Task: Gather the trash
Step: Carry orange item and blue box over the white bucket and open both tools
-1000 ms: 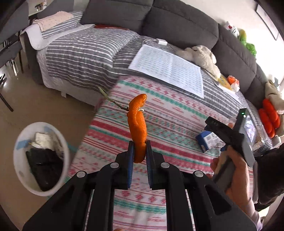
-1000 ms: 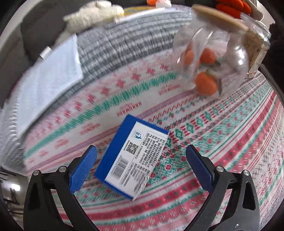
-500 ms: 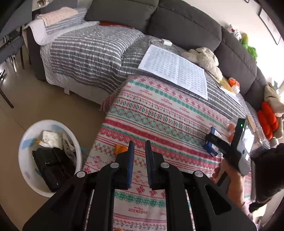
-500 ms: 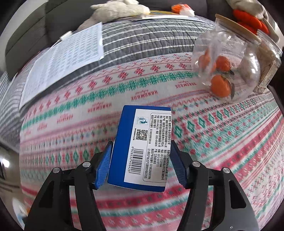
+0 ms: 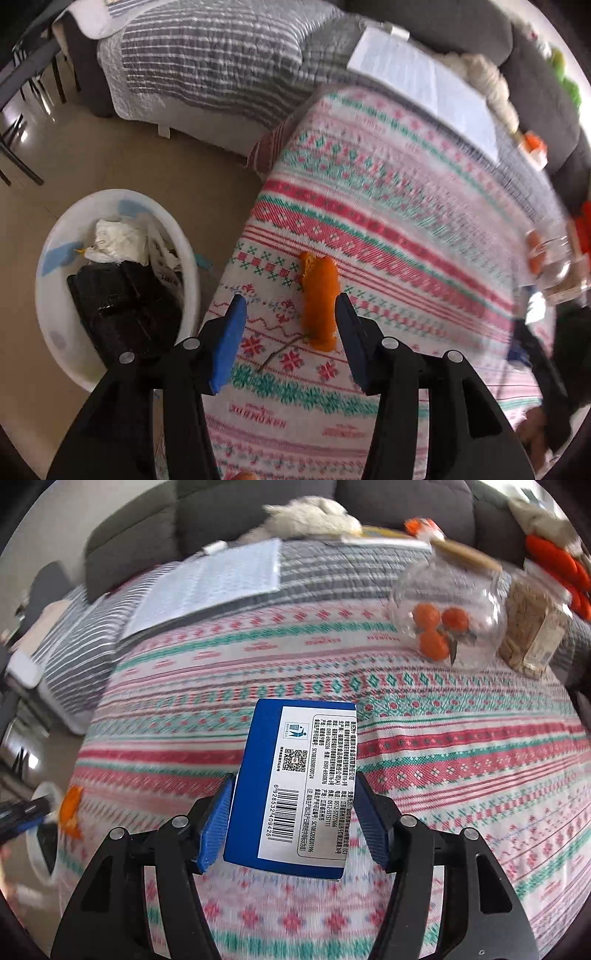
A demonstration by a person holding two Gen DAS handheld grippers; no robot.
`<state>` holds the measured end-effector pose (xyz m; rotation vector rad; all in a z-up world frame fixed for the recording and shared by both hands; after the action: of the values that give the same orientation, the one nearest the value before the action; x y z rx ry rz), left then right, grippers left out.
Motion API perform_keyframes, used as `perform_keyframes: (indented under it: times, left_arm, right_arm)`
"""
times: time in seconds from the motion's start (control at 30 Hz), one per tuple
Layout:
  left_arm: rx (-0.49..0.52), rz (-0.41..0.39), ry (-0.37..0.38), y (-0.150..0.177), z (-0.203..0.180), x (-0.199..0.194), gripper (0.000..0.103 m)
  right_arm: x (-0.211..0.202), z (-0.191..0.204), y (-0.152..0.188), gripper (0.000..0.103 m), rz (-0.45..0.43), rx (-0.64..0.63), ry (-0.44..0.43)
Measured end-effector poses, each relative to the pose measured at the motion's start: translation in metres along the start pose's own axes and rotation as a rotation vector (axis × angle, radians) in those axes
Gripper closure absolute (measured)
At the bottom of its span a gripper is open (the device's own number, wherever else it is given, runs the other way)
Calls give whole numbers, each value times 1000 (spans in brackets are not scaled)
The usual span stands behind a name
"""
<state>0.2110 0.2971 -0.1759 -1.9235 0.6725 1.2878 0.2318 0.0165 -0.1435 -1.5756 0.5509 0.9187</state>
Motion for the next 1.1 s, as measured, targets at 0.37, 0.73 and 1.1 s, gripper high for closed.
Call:
perform_keyframes:
  times: [0.37,0.73,1.1]
  left_arm:
    - [133,-28,-77,19,-32,26,84]
    - [81,-106,225,16,-64,-35,85]
    - [44,-322,144,-10,-8,-95,85]
  right_arm:
    - [-4,-8,1,43,-25,-17,-57]
    - [-24,-7,-6,43,-79,-12,-67]
    - [-42,59,-22,43,-134,-112,-102]
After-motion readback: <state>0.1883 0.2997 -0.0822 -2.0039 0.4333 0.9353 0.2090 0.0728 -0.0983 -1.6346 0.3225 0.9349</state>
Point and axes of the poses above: each gripper's, at about its wrist camera, not at the fingertips, and x roughly the way its jaws point, z to its left, y to its underside, the point moved 8 cm from there along x, roughly the way its jaws point, and after that the axes turned 13 degrees about -x, right-handed, at the moved point
